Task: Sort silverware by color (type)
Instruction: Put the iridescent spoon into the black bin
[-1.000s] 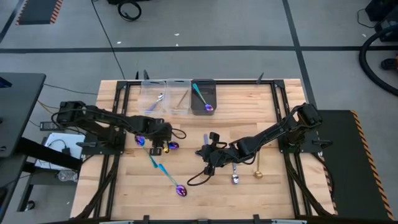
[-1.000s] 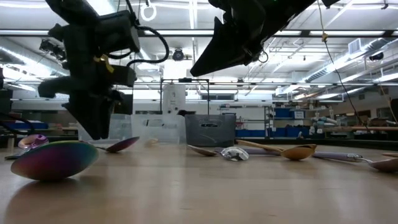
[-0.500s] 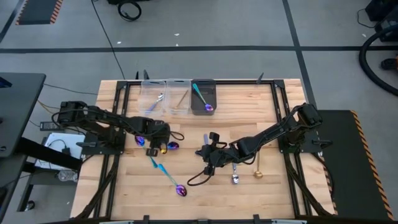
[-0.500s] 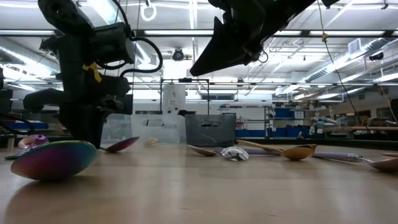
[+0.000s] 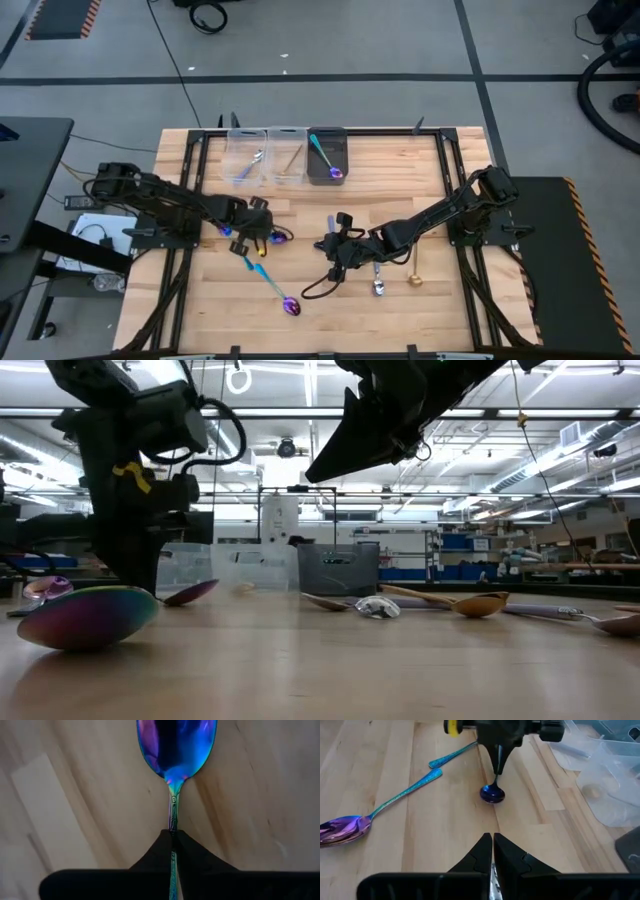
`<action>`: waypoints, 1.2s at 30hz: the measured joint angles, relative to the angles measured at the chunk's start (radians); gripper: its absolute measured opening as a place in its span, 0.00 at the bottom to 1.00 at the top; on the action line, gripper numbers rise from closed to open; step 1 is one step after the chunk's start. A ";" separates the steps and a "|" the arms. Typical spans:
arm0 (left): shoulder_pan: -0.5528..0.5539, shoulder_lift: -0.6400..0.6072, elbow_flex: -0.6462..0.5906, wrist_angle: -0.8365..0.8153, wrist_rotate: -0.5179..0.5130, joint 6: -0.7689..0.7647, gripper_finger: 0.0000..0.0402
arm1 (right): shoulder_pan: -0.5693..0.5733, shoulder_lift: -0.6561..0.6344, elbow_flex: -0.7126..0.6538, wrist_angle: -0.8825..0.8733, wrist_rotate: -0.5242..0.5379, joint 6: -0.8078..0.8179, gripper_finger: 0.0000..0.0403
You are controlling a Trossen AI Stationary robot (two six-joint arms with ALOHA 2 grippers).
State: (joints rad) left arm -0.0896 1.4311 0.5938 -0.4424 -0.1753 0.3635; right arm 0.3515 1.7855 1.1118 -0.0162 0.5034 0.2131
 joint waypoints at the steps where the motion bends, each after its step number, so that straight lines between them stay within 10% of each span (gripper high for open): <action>1: -0.014 0.000 -0.002 0.007 -0.025 0.017 0.04 | 0.000 0.000 0.000 0.000 0.000 0.000 0.07; 36: -0.318 0.001 -0.001 0.212 -0.469 0.161 0.03 | -0.038 0.000 0.000 0.121 -0.003 0.008 0.07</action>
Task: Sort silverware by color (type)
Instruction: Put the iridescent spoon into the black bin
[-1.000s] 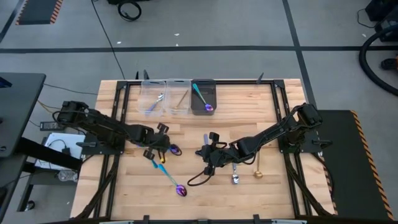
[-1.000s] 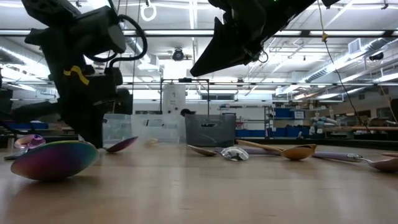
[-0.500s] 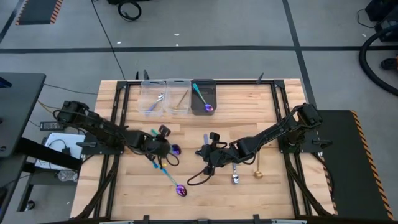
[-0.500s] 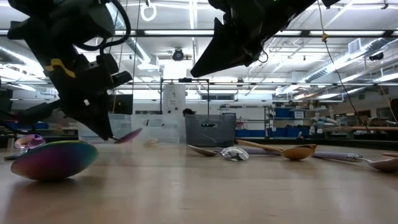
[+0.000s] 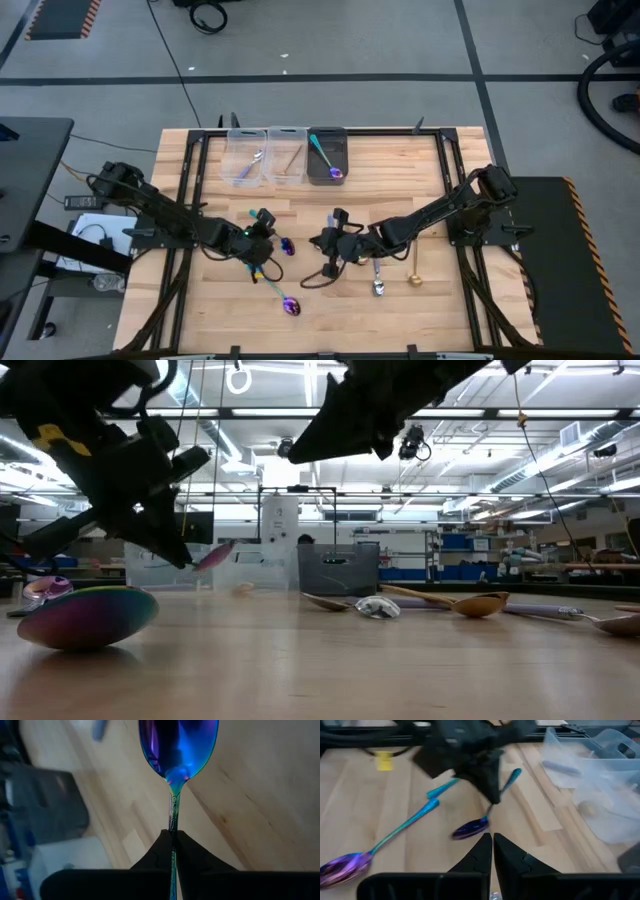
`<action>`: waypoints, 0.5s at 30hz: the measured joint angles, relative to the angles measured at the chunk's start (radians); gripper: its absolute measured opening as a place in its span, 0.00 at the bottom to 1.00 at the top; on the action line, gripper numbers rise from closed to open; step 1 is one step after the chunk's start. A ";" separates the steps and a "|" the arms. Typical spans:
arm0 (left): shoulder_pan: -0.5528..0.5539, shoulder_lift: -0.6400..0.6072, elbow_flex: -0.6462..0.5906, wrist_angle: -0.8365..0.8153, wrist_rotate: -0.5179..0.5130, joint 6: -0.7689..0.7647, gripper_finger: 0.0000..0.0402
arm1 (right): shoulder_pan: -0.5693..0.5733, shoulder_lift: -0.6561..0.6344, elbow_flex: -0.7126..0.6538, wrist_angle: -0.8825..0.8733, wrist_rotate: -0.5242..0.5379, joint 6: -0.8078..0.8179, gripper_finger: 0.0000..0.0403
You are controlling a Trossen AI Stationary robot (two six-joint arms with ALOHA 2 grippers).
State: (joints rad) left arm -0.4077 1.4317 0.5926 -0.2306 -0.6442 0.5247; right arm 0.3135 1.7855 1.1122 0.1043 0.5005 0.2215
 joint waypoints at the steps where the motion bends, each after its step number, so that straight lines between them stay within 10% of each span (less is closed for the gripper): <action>1: -0.007 0.000 0.000 0.017 -0.013 0.019 0.03 | -0.010 0.000 0.000 0.000 -0.006 0.006 0.07; 15: -0.019 -0.001 0.001 0.188 -0.128 0.469 0.03 | -0.135 -0.028 0.002 0.007 -0.250 0.143 0.08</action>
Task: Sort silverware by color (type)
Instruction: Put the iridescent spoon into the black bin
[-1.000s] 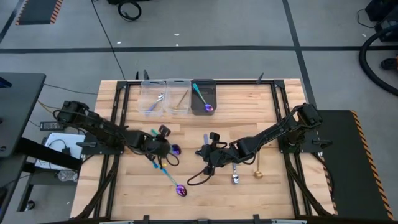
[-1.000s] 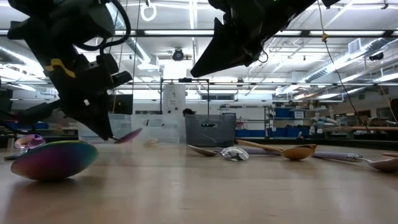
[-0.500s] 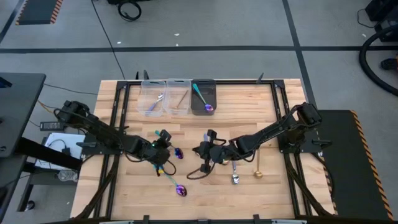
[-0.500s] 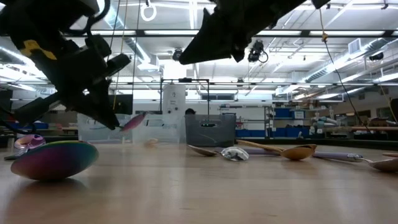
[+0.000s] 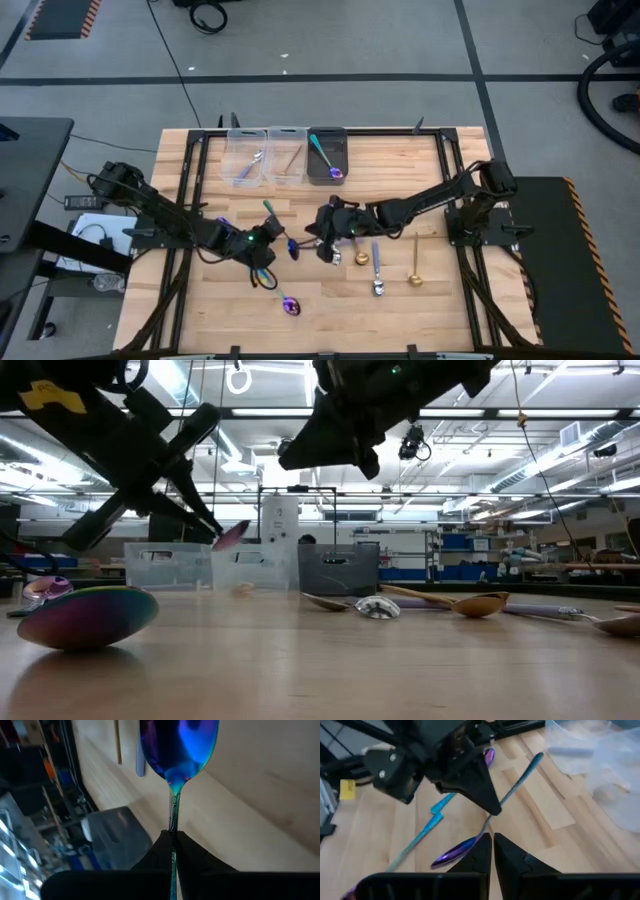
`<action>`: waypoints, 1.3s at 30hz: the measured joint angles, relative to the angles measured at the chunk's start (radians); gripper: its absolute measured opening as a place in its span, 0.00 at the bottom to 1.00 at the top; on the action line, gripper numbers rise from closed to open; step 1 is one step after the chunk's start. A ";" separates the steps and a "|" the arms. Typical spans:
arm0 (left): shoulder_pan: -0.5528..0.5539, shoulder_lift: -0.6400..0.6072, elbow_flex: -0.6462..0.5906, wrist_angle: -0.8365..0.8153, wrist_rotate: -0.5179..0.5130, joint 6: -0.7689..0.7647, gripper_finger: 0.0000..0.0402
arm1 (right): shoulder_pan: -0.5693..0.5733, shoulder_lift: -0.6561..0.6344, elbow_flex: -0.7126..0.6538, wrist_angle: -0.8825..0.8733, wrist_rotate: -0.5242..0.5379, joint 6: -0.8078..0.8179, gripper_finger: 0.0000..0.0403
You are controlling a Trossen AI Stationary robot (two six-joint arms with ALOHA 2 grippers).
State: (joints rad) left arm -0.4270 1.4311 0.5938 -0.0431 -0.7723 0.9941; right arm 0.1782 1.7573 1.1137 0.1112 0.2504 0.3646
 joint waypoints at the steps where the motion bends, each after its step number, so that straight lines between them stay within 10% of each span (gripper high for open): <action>1: 0.004 0.000 0.000 0.003 0.000 0.035 0.03 | -0.008 0.000 0.000 0.000 -0.025 0.017 0.09; 28: 0.022 0.000 0.000 0.440 0.057 0.801 0.04 | -0.110 0.003 -0.001 0.130 -0.015 0.156 0.31; 39: 0.081 0.000 0.000 0.492 0.082 0.790 0.03 | -0.108 -0.001 -0.001 0.139 -0.097 0.134 0.31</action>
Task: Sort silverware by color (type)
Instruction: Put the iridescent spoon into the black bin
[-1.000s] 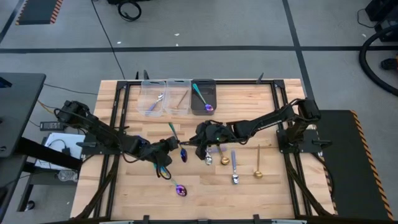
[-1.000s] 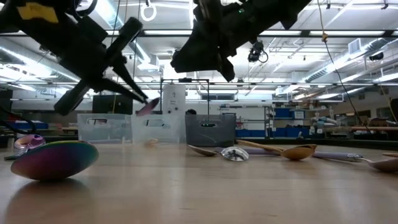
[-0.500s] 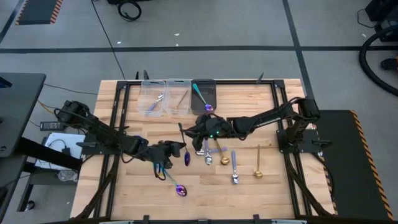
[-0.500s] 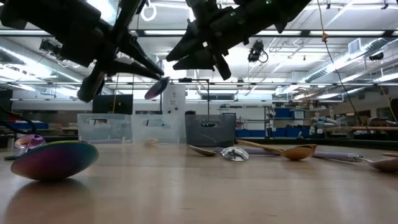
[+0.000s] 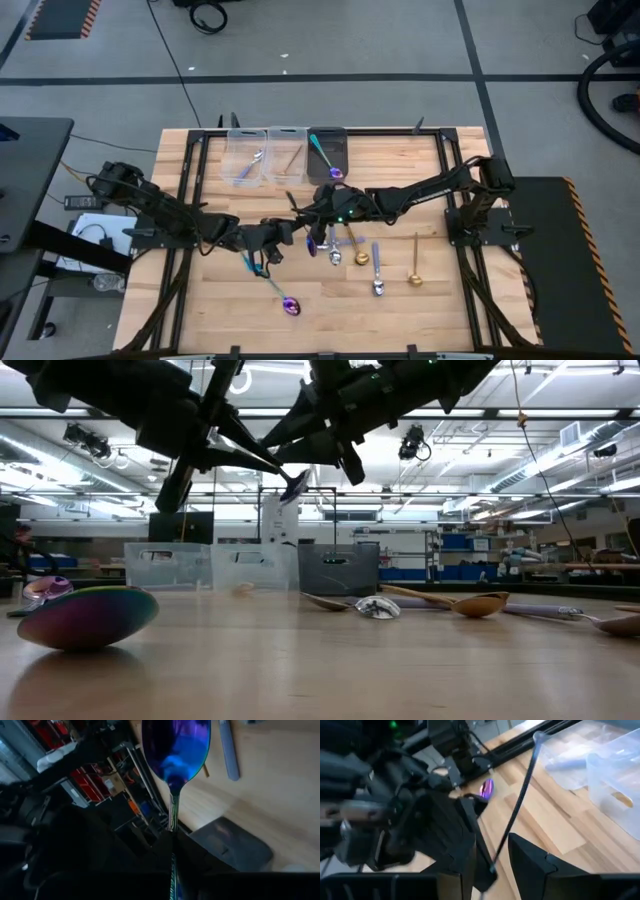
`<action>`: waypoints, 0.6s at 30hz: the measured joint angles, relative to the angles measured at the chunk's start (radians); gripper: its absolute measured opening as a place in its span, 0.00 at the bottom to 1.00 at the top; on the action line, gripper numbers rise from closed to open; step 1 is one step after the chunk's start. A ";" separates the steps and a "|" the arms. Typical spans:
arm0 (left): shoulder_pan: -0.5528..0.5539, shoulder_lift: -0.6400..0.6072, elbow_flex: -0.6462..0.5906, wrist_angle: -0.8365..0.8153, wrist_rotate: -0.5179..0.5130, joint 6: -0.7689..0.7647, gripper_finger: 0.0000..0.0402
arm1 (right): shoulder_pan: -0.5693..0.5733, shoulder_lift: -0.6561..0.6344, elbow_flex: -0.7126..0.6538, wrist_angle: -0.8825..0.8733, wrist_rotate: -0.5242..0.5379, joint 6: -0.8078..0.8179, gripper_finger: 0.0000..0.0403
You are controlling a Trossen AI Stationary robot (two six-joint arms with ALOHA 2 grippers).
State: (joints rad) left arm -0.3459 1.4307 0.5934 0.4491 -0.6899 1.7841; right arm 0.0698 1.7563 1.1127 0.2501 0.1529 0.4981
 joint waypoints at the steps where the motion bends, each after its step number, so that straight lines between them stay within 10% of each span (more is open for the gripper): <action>1: -0.001 0.000 0.000 0.000 0.000 -0.017 0.03 | 0.000 -0.002 0.000 -0.005 -0.001 -0.001 0.31; 18: 0.032 0.000 0.000 0.059 0.074 0.078 0.02 | -0.007 -0.008 0.000 0.004 0.050 -0.029 0.31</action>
State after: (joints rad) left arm -0.3142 1.4307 0.5938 0.5081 -0.6155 1.8623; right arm 0.0628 1.7481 1.1126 0.2544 0.2027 0.4695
